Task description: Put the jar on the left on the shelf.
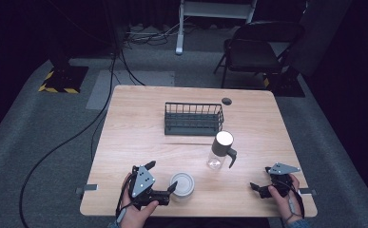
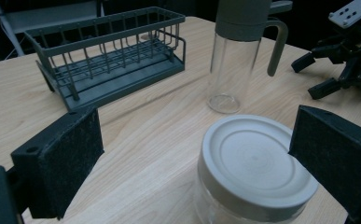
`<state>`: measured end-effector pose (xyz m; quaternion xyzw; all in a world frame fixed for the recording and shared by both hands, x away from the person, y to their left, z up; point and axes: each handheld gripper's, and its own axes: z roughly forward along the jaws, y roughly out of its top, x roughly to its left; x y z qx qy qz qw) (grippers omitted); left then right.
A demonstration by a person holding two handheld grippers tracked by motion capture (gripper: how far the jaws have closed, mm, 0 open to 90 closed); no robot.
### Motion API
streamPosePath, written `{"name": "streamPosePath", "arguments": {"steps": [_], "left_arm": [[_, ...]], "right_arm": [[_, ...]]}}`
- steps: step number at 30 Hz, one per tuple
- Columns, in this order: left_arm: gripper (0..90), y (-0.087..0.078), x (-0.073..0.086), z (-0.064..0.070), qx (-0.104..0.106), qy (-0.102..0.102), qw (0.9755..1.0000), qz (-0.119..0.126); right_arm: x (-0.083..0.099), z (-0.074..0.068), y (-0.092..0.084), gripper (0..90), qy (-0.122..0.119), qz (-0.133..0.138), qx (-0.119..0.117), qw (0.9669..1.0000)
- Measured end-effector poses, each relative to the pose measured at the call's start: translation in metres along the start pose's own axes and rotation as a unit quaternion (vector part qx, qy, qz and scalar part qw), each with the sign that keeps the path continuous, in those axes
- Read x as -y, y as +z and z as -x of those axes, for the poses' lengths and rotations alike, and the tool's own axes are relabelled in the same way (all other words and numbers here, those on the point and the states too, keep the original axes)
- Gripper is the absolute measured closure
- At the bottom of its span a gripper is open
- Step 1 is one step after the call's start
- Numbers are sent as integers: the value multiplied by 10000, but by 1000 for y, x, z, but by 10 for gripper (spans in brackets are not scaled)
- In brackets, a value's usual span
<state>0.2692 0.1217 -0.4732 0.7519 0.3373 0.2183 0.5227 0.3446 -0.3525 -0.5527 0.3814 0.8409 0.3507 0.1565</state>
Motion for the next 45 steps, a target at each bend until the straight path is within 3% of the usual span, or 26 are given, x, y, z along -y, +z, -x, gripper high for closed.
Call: {"name": "streamPosePath", "arguments": {"steps": [4, 18, 26, 45], "left_arm": [[26, 3, -2, 4, 104, 31, 9999, 16], [15, 11, -3, 11, 398, -195, 9990, 91], [7, 19, 4, 15, 552, -246, 9982, -5], [5, 33, 15, 21, 594, -162, 9973, -392]], "right_arm": [[0, 0, 0, 0, 1, 0, -4, 10000], [0, 0, 0, 0, 1, 2, -4, 10000], [0, 0, 0, 0, 1, 2, -3, 10000], [0, 0, 0, 0, 0, 2, -3, 10000]]}}
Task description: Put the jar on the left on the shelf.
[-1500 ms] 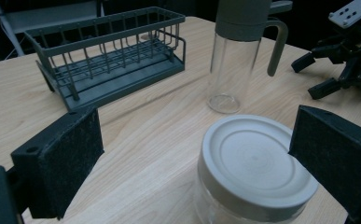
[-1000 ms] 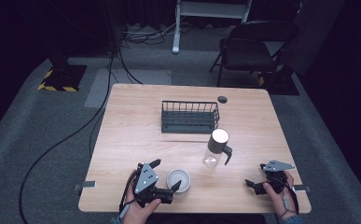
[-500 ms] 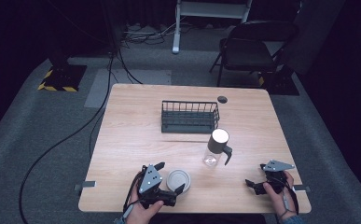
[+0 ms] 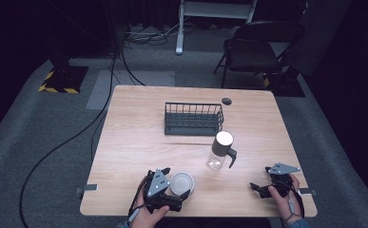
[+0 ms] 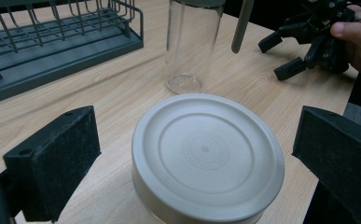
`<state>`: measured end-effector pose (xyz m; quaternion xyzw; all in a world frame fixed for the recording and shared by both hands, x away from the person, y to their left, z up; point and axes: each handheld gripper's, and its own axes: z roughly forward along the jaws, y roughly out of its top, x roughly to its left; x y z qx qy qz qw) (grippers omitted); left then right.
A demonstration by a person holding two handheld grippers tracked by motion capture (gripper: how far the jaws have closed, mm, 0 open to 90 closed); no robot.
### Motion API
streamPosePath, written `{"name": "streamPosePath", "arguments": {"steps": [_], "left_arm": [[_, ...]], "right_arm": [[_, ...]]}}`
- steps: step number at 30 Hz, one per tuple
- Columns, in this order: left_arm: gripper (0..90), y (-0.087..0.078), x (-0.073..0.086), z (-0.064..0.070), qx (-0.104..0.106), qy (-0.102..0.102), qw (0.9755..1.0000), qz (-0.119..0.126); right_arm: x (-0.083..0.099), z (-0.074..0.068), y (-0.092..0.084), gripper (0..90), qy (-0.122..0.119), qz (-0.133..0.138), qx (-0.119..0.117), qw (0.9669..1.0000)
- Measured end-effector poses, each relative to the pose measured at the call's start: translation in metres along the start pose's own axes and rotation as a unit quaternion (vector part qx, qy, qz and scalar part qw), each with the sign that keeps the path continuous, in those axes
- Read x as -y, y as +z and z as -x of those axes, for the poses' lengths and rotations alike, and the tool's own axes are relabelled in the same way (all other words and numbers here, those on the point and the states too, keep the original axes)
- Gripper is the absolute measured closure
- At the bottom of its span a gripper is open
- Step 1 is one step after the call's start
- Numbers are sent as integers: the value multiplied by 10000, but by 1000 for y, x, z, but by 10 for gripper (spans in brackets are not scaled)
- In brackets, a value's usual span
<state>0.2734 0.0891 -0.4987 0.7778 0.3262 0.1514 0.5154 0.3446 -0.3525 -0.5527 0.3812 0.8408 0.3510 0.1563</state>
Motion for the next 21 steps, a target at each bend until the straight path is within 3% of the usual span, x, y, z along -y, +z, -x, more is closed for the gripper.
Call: {"name": "streamPosePath", "arguments": {"steps": [21], "left_arm": [[4, 18, 12, 1, 71, 11, 9989, -470]], "right_arm": [[0, 0, 0, 0, 1, 0, 3, 10000]]}}
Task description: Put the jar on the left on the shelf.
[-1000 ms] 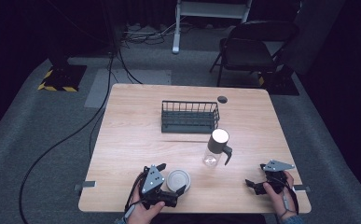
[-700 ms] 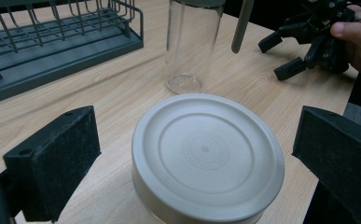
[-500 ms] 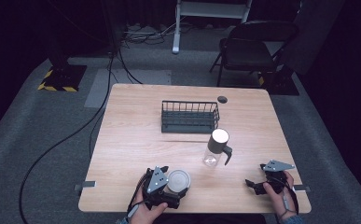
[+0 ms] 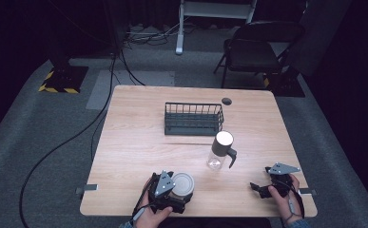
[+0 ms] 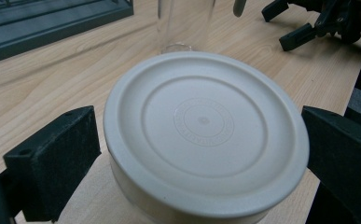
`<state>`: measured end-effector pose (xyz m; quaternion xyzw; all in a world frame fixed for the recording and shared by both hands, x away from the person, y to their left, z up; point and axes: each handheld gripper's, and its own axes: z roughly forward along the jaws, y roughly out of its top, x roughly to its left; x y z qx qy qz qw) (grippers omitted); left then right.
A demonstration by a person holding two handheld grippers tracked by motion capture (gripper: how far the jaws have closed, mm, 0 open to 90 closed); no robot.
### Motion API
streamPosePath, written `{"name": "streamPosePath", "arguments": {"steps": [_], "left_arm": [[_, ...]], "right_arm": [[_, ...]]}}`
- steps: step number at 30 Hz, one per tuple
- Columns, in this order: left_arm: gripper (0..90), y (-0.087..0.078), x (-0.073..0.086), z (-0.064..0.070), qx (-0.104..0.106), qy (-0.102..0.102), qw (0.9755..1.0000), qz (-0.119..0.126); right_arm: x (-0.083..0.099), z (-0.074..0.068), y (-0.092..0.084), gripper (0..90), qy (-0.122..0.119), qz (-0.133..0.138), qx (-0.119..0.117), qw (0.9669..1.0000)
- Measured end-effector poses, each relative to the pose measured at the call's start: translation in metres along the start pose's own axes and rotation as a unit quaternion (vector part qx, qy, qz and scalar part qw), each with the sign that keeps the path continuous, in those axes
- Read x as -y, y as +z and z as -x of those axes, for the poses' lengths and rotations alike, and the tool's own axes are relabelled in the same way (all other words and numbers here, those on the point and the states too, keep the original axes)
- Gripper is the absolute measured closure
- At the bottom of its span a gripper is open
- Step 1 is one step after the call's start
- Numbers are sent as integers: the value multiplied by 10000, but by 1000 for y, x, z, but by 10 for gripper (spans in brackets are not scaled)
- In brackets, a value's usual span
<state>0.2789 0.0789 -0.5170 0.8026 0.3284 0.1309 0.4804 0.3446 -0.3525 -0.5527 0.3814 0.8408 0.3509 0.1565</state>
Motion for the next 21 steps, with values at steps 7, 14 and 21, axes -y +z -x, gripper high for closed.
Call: {"name": "streamPosePath", "arguments": {"steps": [7, 14, 21], "left_arm": [[7, 10, 4, 0, -104, 63, 9999, -119], [7, 16, 8, -2, -107, -1, 9998, -169], [24, 21, 12, -3, 4, -65, 9998, -197]], "right_arm": [[0, 0, 0, 0, 1, -2, -4, 10000], [0, 0, 0, 0, 0, 0, -4, 10000], [0, 0, 0, 0, 0, 0, 0, 10000]]}}
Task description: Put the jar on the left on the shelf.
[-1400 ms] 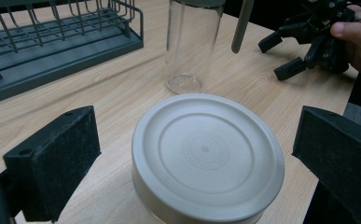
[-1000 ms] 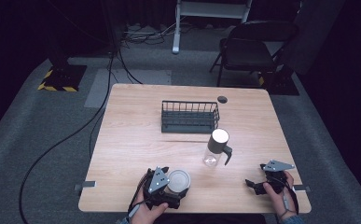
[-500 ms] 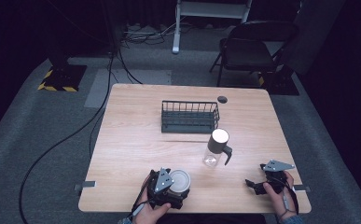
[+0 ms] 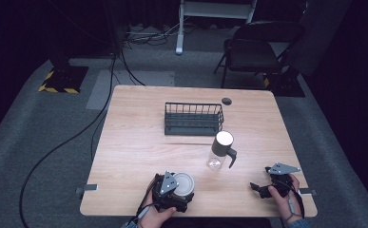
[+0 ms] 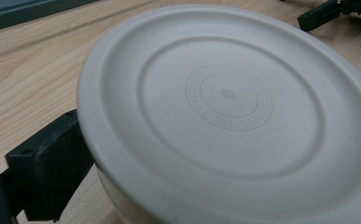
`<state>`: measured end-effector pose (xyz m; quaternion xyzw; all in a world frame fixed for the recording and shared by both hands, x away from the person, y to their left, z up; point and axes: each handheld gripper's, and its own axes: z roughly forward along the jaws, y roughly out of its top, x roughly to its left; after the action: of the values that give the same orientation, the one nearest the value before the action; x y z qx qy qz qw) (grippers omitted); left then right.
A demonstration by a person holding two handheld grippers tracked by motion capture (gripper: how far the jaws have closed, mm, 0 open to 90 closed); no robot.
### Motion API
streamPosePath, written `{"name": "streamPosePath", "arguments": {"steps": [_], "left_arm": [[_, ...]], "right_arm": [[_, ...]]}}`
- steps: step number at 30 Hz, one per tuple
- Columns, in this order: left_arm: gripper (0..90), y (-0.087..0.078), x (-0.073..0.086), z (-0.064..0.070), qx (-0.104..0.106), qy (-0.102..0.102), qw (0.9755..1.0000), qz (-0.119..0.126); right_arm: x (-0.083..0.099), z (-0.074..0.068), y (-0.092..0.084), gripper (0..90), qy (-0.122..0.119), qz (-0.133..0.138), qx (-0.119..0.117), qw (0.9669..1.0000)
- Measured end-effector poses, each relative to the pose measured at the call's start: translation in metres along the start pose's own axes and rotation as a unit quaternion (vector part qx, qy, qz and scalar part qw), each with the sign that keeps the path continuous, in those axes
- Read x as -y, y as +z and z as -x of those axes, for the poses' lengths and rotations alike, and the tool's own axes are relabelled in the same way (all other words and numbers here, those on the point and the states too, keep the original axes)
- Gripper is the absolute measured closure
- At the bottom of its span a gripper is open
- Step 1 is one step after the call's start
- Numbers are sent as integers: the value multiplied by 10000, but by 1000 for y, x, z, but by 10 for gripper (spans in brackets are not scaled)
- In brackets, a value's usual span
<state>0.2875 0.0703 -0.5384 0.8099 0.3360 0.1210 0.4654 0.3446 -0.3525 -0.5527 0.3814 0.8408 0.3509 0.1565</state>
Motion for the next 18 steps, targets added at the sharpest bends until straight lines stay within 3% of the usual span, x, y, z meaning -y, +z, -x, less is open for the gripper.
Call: {"name": "streamPosePath", "arguments": {"steps": [4, 18], "left_arm": [[71, 2, 0, 2, 27, 52, 10000, 10], [85, 1, -8, 1, 59, 159, 9997, -181]], "right_arm": [[0, 0, 0, 0, 0, 0, 0, 10000], [0, 0, 0, 0, -1, -1, -2, 10000]]}}
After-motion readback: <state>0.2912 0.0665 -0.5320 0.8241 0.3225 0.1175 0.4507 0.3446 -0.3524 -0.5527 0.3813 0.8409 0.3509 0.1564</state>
